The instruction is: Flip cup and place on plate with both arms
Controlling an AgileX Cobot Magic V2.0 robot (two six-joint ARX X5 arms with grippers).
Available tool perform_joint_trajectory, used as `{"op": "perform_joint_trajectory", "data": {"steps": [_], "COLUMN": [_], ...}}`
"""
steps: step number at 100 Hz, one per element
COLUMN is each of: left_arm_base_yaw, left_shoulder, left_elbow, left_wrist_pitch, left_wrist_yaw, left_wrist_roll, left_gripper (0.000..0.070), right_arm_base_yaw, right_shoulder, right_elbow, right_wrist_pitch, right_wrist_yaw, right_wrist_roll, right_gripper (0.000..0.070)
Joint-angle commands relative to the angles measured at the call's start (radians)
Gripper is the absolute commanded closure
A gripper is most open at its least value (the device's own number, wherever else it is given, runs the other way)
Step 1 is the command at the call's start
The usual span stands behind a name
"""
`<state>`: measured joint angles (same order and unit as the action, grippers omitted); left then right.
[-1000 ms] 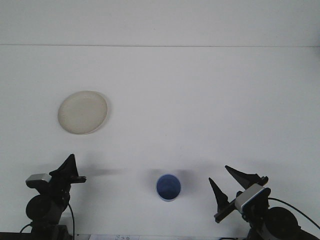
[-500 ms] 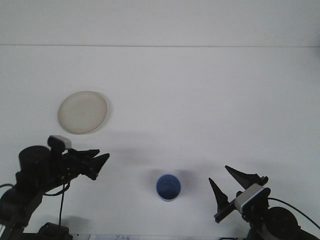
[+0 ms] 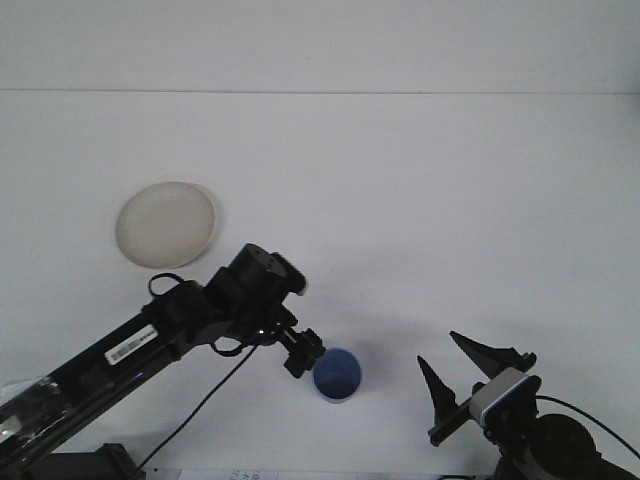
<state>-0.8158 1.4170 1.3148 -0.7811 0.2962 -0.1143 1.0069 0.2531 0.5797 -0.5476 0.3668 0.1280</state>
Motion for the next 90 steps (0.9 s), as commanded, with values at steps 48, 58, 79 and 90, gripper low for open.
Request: {"op": "perform_joint_trajectory", "data": {"steps": [48,58,79,90], "left_arm_base_yaw": [-0.115,-0.119,-0.121,-0.104], "left_shoulder": [0.254,0.254,0.254,0.245], "left_elbow": [0.026,0.026,0.034,0.078], "left_wrist_pitch": [0.012,-0.003,-0.035,-0.098], "left_wrist_yaw": [-0.125,-0.125,-0.153,-0.196], "left_wrist_roll": [0.018,0.052,0.082,0.101], "left_gripper": [0.0502,0.0689,0.0692,0.0693], "right_arm_base_yaw": [0.011,0.011,0.011,0.011], "right_shoulder": [0.003,0.003,0.003,0.003], "right_elbow": [0.008,0.008,0.008,0.008], "right_wrist_pitch": [0.008,0.009,0.008,0.008], "right_wrist_yaw": [0.000,0.000,0.000,0.000], "right_wrist_roll": [0.006,0.006,0.006,0.006], "right_gripper": [0.0275,0.0275,0.0275,0.0275]}}
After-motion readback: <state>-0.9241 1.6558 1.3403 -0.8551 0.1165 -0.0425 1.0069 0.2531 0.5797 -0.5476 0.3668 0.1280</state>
